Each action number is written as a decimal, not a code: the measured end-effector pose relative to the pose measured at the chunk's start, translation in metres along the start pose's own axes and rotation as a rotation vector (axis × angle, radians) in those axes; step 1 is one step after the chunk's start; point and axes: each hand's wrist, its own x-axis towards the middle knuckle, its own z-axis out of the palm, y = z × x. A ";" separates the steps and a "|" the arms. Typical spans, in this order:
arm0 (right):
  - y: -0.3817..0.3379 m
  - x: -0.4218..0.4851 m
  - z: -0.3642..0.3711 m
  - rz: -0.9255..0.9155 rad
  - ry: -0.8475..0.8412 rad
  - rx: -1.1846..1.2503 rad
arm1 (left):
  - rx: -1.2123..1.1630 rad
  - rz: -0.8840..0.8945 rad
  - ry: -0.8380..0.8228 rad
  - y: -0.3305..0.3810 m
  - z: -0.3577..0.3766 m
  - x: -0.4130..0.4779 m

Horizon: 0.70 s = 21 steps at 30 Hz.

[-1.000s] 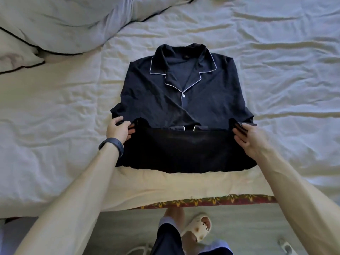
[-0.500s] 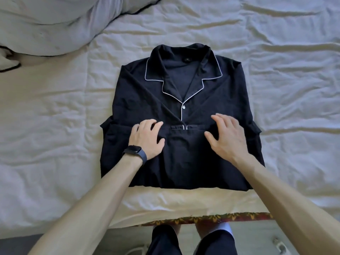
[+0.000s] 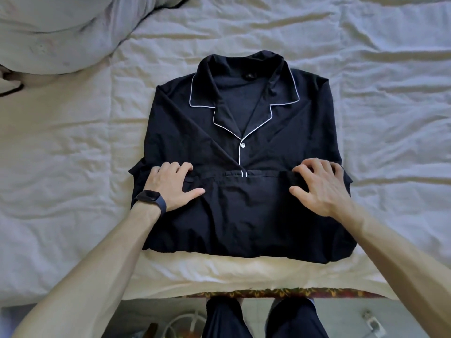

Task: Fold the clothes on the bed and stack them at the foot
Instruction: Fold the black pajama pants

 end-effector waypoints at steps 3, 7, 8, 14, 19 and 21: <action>0.007 -0.003 0.002 -0.020 0.037 0.026 | 0.029 0.068 0.006 0.001 -0.001 0.003; 0.006 -0.002 0.011 -0.080 0.191 -0.053 | -0.051 0.088 -0.010 0.009 -0.003 0.004; 0.005 -0.001 0.012 -0.092 0.229 -0.068 | -0.088 0.059 -0.046 0.011 -0.003 0.004; -0.002 0.022 -0.002 -0.122 0.193 -0.128 | -0.085 -0.031 -0.056 0.006 -0.013 0.022; -0.013 0.052 -0.023 -0.149 0.233 -0.121 | -0.016 0.124 0.206 0.004 -0.039 0.041; -0.012 0.067 -0.033 -0.161 0.280 -0.121 | -0.034 0.140 0.350 0.003 -0.053 0.051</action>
